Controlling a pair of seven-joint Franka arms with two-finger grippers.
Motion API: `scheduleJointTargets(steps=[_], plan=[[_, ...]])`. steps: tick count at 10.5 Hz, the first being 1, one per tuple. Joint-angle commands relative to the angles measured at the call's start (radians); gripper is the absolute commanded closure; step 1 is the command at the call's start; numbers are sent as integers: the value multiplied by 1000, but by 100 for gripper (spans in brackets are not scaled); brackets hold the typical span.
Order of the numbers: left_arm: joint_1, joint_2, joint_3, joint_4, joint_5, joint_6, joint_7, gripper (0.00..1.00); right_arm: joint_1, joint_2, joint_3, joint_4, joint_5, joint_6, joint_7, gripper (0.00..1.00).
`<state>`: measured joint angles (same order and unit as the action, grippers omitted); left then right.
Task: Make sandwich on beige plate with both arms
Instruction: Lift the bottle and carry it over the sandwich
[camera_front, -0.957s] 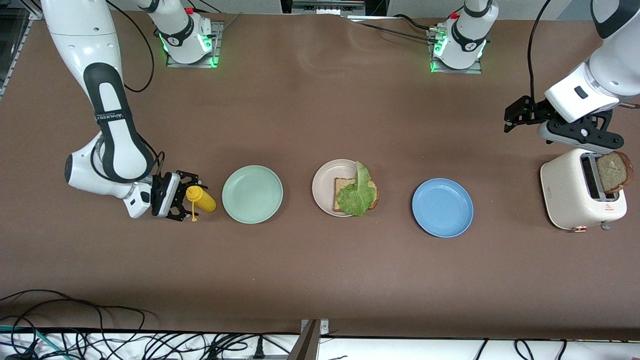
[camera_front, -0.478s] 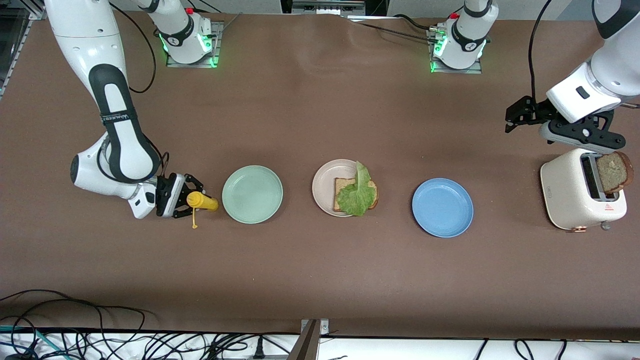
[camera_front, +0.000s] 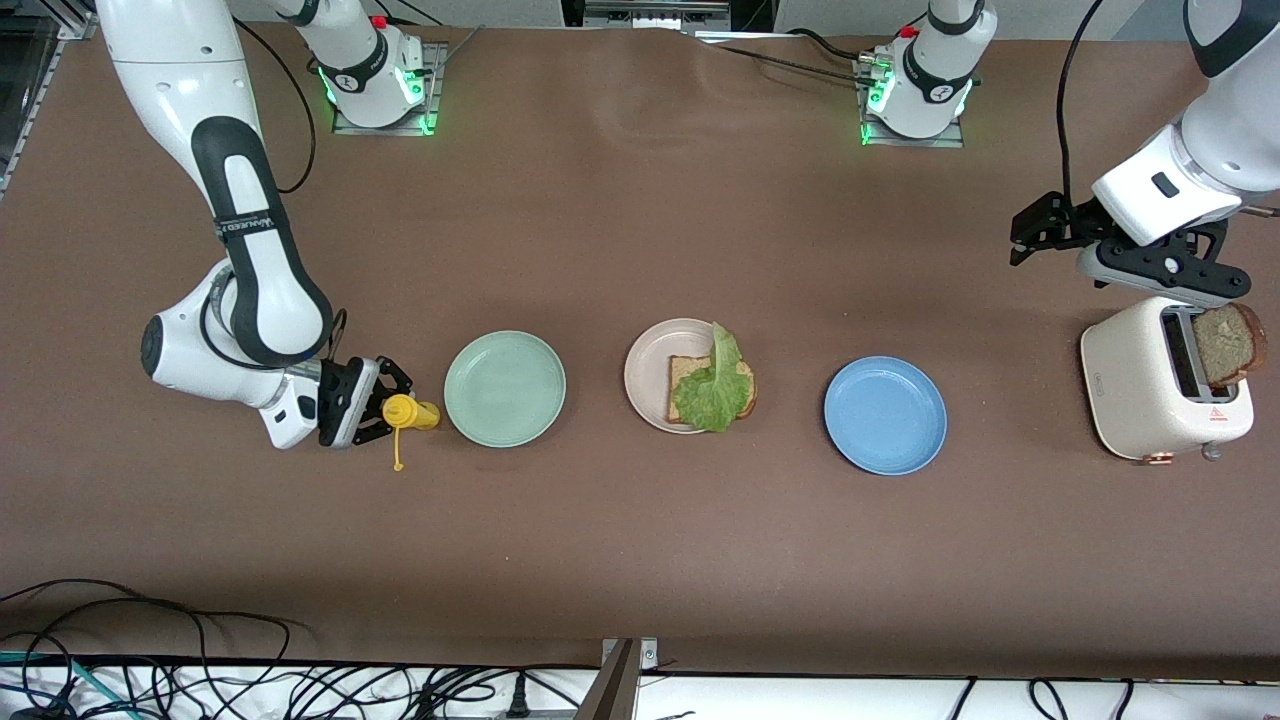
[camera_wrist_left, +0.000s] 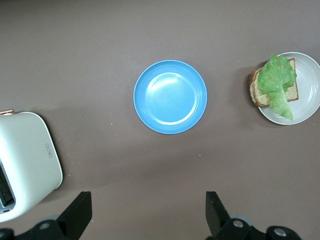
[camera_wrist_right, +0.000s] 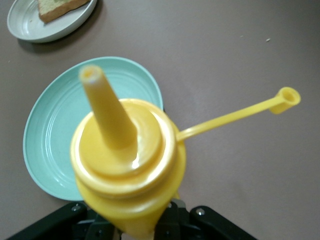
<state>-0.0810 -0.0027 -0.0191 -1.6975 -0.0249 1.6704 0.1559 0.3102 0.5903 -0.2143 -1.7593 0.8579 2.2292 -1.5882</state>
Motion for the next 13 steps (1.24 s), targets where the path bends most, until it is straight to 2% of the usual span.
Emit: scheduleJointTargets(steps=[1, 4, 6, 8, 10, 11, 13], plan=[[-2, -2, -2, 15, -9, -17, -13, 0, 16, -36, 16, 30, -87, -8, 144, 92], [-3, -2, -5, 15, -7, -17, -13, 0, 65, -50, 30, 105, -250, -11, 382, 90], [-3, -2, -5, 15, -7, -17, -12, 0, 79, -50, 85, 145, -376, -11, 613, 90], [-2, -2, -2, 15, -9, -18, -12, 0, 107, -56, 139, 187, -544, -37, 864, 90], [-3, -2, -5, 15, -9, -18, -12, 0, 173, -55, 150, 227, -675, -78, 1063, 90], [-3, -2, -5, 15, -9, -20, -12, 0, 223, -55, 142, 228, -683, -79, 1112, 90], [-3, -2, -5, 15, -9, -20, -12, 0, 388, -40, 29, 244, -701, -80, 1217, 90]])
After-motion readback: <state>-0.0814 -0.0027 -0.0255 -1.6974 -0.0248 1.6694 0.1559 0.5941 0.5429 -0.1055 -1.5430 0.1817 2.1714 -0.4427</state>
